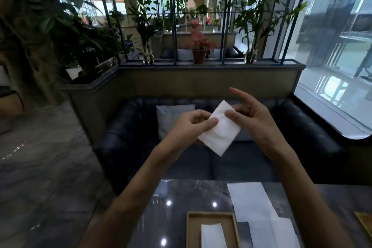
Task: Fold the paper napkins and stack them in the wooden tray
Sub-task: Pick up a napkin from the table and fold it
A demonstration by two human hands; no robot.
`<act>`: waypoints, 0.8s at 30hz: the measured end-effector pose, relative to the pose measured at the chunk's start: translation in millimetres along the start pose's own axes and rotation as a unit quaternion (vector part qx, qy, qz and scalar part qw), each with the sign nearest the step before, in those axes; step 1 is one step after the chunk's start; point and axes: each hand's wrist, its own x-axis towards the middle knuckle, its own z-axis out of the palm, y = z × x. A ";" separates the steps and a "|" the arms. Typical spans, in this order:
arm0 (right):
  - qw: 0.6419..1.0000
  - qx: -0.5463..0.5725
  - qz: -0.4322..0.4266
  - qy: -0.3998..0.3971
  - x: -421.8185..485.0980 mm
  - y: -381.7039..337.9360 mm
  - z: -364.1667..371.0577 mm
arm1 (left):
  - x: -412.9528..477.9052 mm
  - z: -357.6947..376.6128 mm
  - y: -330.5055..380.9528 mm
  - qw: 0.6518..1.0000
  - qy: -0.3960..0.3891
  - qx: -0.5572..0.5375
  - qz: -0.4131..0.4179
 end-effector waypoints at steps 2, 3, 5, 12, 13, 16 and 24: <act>0.998 0.035 0.045 0.036 -2.9 15.0 5.1 | 2.3 4.2 -17.4 1.000 0.029 -0.007 0.008; 0.993 0.068 0.078 0.051 -6.9 25.2 7.8 | 3.5 7.1 -26.4 0.998 0.054 -0.029 0.009; 0.987 0.097 0.126 0.037 -20.4 49.8 15.2 | 6.7 11.2 -45.5 0.992 0.103 -0.067 0.000; 0.966 0.076 0.237 0.066 -47.8 126.9 22.0 | 23.2 11.0 -120.7 0.989 0.104 -0.054 -0.086; 0.963 0.062 0.255 0.060 -50.8 138.9 21.0 | 25.0 9.6 -135.3 0.988 0.102 -0.045 -0.104; 0.946 -0.003 0.322 0.048 -74.0 187.7 19.6 | 22.3 11.4 -194.8 0.980 0.110 -0.017 -0.164; 0.841 -0.136 0.523 0.020 -182.2 334.3 22.2 | -14.9 59.9 -383.8 0.915 0.054 0.072 -0.393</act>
